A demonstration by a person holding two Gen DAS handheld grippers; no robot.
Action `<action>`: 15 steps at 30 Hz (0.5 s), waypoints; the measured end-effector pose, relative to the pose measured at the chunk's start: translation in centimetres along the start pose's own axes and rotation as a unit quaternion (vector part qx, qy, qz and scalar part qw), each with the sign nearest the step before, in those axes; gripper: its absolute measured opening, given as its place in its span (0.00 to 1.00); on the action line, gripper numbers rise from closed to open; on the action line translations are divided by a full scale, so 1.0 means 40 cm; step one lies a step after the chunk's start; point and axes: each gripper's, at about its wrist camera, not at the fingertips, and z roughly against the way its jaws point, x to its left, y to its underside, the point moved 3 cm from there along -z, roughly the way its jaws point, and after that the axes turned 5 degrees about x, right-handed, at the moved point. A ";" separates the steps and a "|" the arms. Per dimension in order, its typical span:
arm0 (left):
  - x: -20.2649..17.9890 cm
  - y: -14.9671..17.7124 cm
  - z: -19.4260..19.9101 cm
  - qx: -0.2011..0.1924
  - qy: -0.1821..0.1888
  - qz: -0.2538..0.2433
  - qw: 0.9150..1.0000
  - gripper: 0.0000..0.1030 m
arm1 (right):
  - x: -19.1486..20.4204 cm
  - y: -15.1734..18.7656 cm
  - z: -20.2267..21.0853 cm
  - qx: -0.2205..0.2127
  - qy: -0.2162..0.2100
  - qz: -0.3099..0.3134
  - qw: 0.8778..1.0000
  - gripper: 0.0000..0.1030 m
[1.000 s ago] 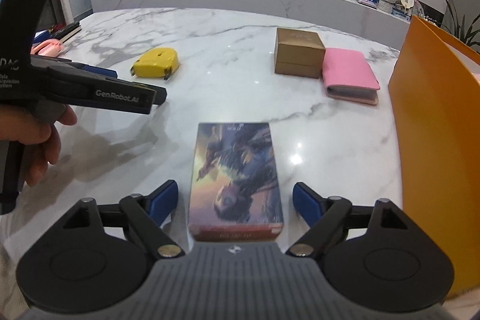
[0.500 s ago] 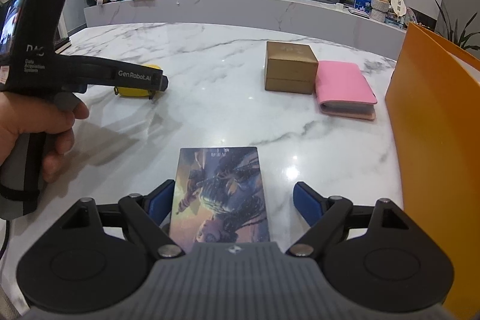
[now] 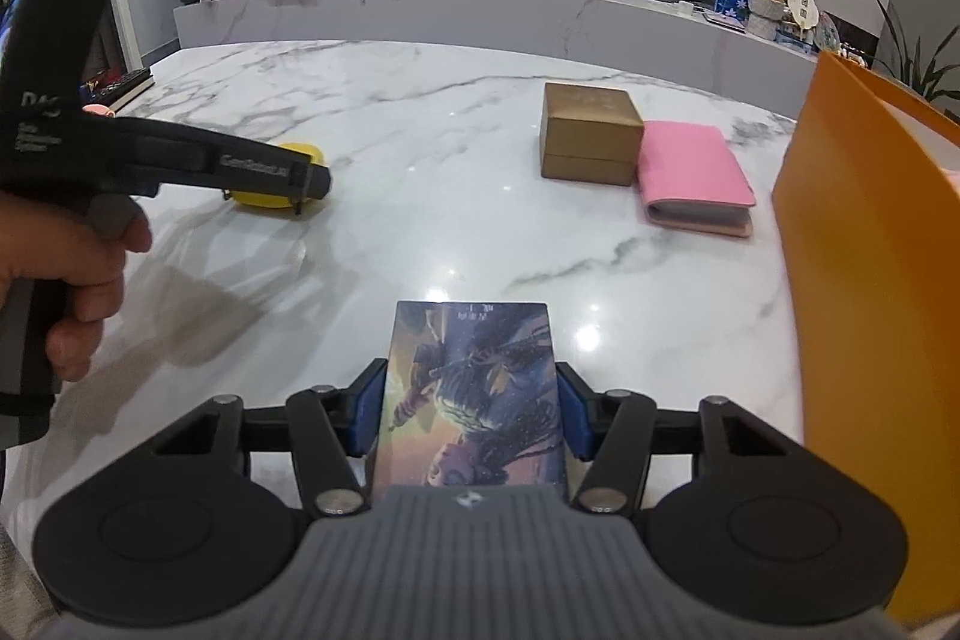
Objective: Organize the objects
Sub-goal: 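Lift the tape measure and card box off the table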
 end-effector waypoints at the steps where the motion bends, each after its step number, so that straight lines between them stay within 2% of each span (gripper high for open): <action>1: 0.000 -0.003 0.008 -0.001 0.000 0.000 1.000 0.62 | -0.002 0.000 0.007 -0.002 0.000 -0.002 1.000 0.57; 6: -0.004 -0.016 0.052 -0.011 0.002 -0.002 1.000 0.62 | -0.008 -0.003 0.045 -0.011 -0.001 -0.009 1.000 0.57; 11: -0.004 -0.023 0.105 -0.021 0.013 0.024 0.999 0.62 | -0.016 -0.015 0.078 -0.024 -0.006 -0.012 1.000 0.57; 15: -0.027 -0.028 0.150 -0.033 0.020 0.017 0.999 0.62 | -0.019 -0.034 0.112 -0.040 -0.013 -0.009 0.999 0.57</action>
